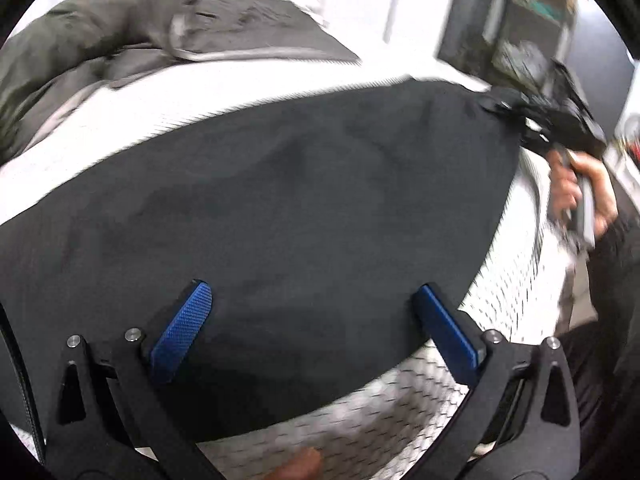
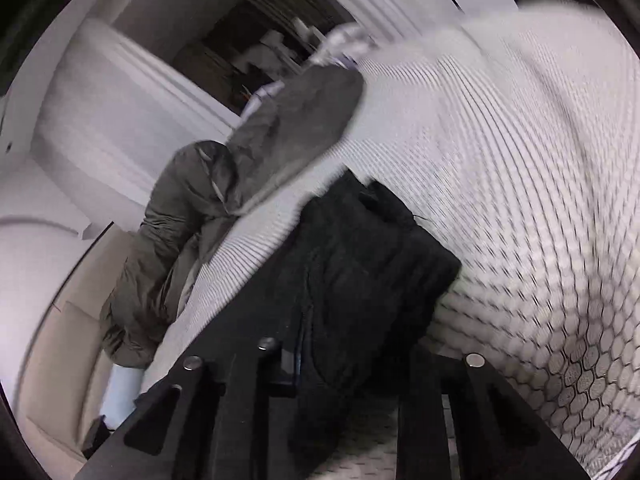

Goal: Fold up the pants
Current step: 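Grasp a pants leg with the right tool and fold it over the other leg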

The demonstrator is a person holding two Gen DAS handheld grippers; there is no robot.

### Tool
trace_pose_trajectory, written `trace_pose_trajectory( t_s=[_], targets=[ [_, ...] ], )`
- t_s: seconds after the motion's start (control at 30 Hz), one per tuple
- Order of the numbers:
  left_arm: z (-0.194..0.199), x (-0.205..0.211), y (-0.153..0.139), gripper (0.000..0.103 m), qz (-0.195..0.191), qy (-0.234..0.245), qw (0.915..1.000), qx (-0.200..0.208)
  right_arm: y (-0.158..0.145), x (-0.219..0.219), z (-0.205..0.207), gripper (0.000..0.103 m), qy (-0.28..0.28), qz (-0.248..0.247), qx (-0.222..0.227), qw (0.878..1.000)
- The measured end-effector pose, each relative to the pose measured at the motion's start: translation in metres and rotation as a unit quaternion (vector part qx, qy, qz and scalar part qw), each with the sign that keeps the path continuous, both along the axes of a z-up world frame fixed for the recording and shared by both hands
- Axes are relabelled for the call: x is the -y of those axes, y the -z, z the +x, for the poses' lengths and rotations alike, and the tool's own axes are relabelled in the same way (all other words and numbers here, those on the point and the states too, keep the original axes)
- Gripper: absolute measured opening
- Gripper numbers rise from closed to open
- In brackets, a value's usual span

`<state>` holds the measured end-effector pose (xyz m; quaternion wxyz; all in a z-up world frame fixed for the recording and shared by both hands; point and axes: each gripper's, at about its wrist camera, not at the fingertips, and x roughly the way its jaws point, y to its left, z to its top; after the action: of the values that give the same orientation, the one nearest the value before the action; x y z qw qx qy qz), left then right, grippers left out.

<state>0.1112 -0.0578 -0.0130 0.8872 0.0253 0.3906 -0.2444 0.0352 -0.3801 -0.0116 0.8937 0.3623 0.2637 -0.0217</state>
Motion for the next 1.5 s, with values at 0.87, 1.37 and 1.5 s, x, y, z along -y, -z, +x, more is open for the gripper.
trace_pose_trajectory(
  t_s=[0.87,1.37,1.5],
  targets=[
    [-0.022,-0.217,0.009,0.102,-0.160,-0.227,0.9606,-0.016,-0.028,-0.366,0.064,0.073,-0.465,-0.262,-0.011,0.846],
    [-0.030,-0.133,-0.009,0.102,-0.067,-0.165,0.9838,0.011,-0.012,-0.194,0.023,0.075,-0.309,-0.151,-0.072,0.936],
    [-0.019,-0.092,-0.019,0.102,-0.035,-0.169,0.9842,0.040,-0.004,-0.212,0.029,0.068,-0.339,-0.106,-0.086,0.931]
  ],
)
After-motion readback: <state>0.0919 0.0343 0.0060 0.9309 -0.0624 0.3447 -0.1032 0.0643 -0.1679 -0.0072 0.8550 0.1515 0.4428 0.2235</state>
